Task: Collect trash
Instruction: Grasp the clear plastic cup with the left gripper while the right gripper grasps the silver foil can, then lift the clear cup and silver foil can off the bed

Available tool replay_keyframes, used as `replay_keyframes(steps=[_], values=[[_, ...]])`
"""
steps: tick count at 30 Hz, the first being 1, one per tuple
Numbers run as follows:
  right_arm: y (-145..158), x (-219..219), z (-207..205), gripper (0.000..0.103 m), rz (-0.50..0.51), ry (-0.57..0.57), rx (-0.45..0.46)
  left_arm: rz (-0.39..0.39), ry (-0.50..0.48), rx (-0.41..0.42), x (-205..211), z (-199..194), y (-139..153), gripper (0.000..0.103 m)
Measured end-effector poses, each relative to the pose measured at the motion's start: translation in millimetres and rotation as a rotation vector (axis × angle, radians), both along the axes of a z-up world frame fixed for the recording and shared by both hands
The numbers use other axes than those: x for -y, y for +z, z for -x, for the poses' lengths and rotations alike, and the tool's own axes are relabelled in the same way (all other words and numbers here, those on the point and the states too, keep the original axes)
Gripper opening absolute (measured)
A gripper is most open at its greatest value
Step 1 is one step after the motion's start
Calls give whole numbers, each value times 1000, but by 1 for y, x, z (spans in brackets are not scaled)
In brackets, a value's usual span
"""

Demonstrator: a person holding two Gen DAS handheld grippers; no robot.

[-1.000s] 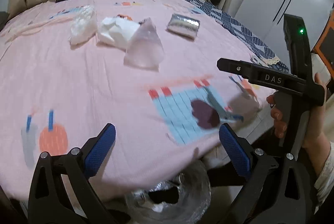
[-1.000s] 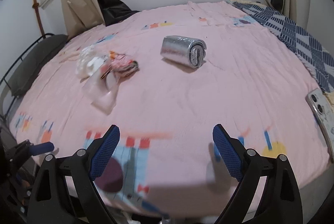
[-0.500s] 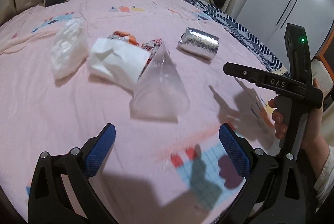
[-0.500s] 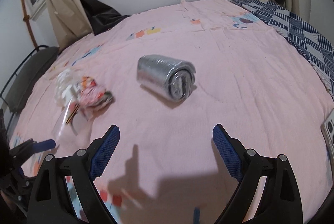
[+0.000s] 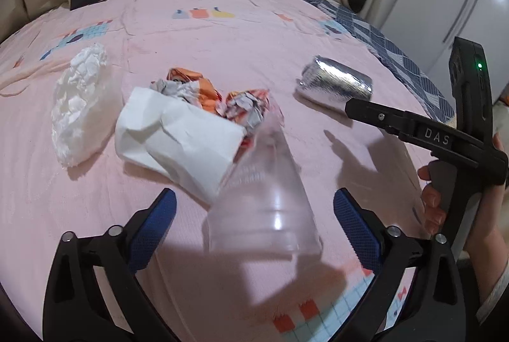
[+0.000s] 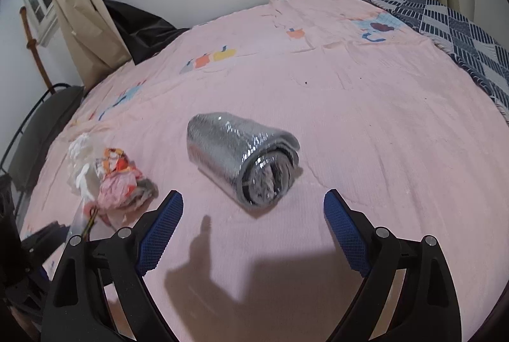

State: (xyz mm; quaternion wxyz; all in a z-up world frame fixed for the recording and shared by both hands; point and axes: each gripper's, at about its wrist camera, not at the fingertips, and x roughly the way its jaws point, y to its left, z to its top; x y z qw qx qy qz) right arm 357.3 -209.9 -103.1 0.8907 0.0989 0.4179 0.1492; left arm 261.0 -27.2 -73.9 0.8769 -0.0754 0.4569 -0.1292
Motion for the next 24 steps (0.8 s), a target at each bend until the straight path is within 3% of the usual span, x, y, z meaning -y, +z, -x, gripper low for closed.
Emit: replay_keyframes(steps=[5, 11, 24], values=[[-4, -2, -14, 80, -24, -9, -14, -13, -11, -22, 1, -6, -3, 57], [-8, -3, -26, 65, -67, 8, -36, -13, -48, 8, 2, -1, 4, 57], [-1, -5, -21, 60, -95, -17, -6, 18, -52, 56, -7, 8, 17, 57]])
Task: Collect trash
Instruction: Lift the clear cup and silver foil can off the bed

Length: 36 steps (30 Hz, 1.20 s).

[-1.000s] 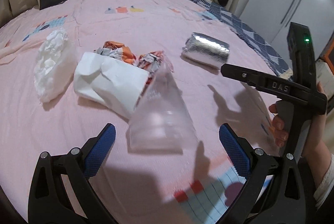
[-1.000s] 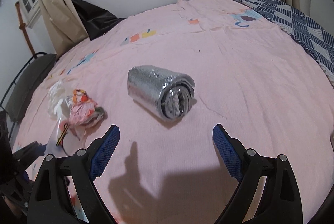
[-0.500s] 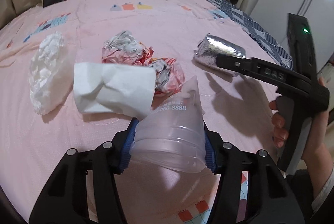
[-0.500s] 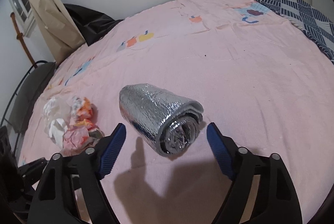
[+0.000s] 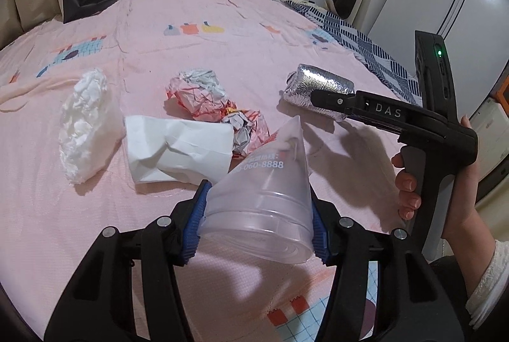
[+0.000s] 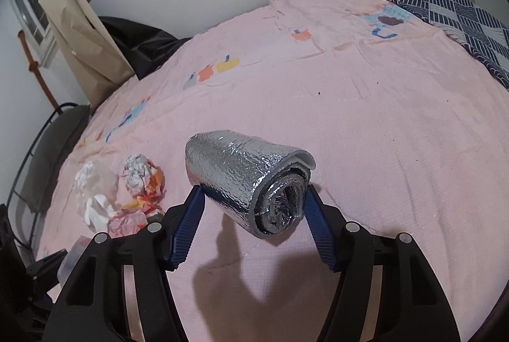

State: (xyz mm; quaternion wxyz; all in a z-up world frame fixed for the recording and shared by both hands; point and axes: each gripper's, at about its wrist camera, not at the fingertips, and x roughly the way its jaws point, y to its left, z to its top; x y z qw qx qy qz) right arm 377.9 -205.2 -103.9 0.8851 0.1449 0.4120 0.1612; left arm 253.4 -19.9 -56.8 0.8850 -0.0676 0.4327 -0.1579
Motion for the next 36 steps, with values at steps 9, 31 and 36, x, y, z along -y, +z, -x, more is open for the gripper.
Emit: replay_keyframes(steps=[9, 31, 36], values=[[15, -1, 21, 59, 32, -6, 64, 4, -5, 37, -4, 11, 12, 57], [46, -8, 145, 60, 92, 34, 188, -21, 103, 84, -19, 88, 15, 57], [49, -12, 176, 60, 100, 59, 209, -28, 111, 100, -22, 118, 21, 57]])
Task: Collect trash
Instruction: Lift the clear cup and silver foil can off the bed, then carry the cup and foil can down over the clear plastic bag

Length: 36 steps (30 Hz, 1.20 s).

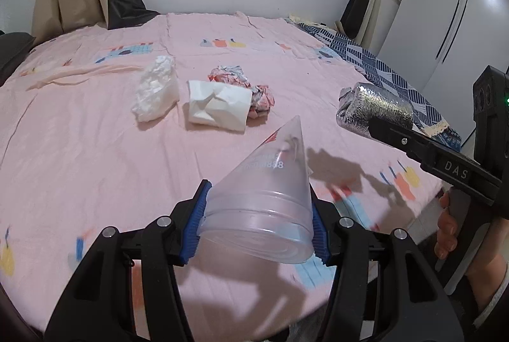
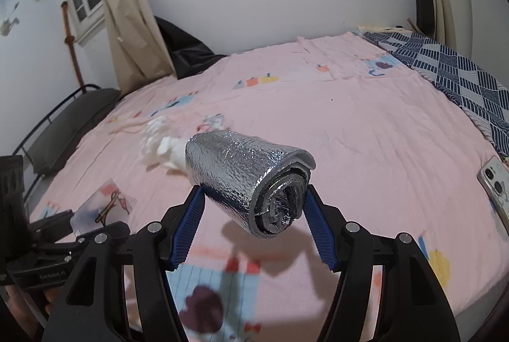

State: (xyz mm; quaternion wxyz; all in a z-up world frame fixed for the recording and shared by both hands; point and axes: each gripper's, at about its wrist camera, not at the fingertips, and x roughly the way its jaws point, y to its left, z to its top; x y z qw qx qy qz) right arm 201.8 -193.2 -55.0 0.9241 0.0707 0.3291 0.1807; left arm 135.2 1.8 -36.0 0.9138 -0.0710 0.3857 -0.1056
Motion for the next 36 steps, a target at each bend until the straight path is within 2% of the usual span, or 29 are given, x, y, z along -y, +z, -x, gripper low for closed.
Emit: replay_keyframes(steps=[9, 15, 21, 26, 36], values=[[6, -5, 57, 60, -4, 50, 20, -69, -16, 18, 8, 53, 5, 57], [10, -7, 92, 60, -4, 74, 22, -73, -13, 7, 13, 80, 4, 57], [10, -11, 124, 60, 44, 100, 23, -87, -9, -23, 21, 103, -2, 57], [6, -9, 147, 60, 59, 112, -4, -89, 5, -74, 25, 120, -13, 57], [-14, -15, 169, 60, 55, 91, -121, -72, 64, -258, 27, 141, -48, 57]])
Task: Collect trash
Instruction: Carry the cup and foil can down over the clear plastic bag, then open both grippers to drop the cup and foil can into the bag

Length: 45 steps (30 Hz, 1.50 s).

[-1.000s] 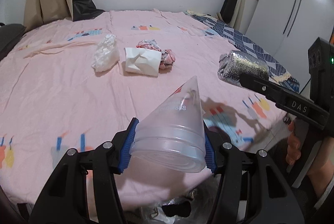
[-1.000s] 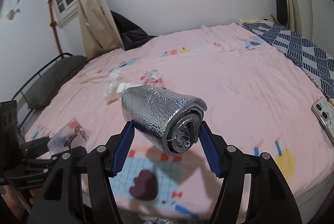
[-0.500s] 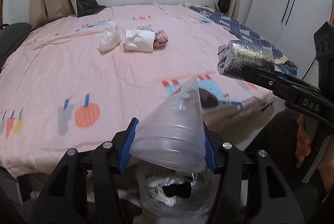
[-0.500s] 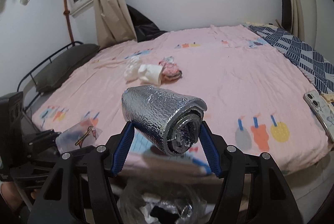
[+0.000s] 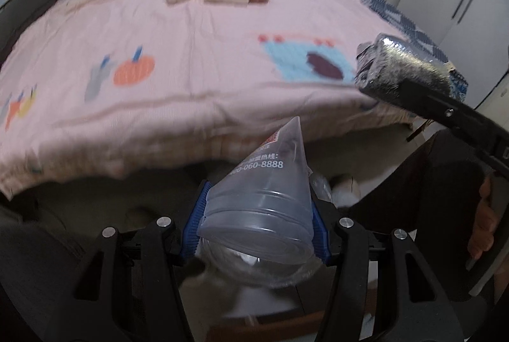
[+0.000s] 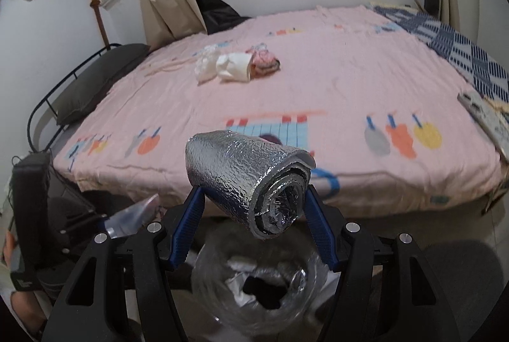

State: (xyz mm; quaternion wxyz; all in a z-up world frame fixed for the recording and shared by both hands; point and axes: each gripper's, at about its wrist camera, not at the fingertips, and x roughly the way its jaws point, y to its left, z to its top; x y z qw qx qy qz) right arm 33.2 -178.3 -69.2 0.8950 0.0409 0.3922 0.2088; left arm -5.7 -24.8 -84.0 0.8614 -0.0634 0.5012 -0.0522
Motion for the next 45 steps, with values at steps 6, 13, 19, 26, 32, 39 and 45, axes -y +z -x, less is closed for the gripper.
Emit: replay_keyframes(steps=[6, 13, 19, 26, 32, 39, 45], values=[[-24, -8, -1, 60, 3, -3, -136, 16, 64, -114, -5, 6, -23, 57], [-55, -17, -5, 60, 37, -25, -268, 20, 105, -240, -1, 4, -51, 57], [-89, -21, -11, 60, 64, -59, -389, -29, 105, -326, 11, -1, -73, 57], [-130, -25, -17, 60, 94, -109, -515, -47, 93, -429, 19, -12, -104, 57], [-159, -23, -27, 60, 120, -140, -607, -50, 81, -512, 24, -22, -134, 57], [-187, -21, -38, 60, 137, -161, -679, -47, 63, -601, 28, -31, -165, 57], [-212, -24, -43, 60, 159, -176, -739, -17, 54, -662, 28, -36, -186, 57]])
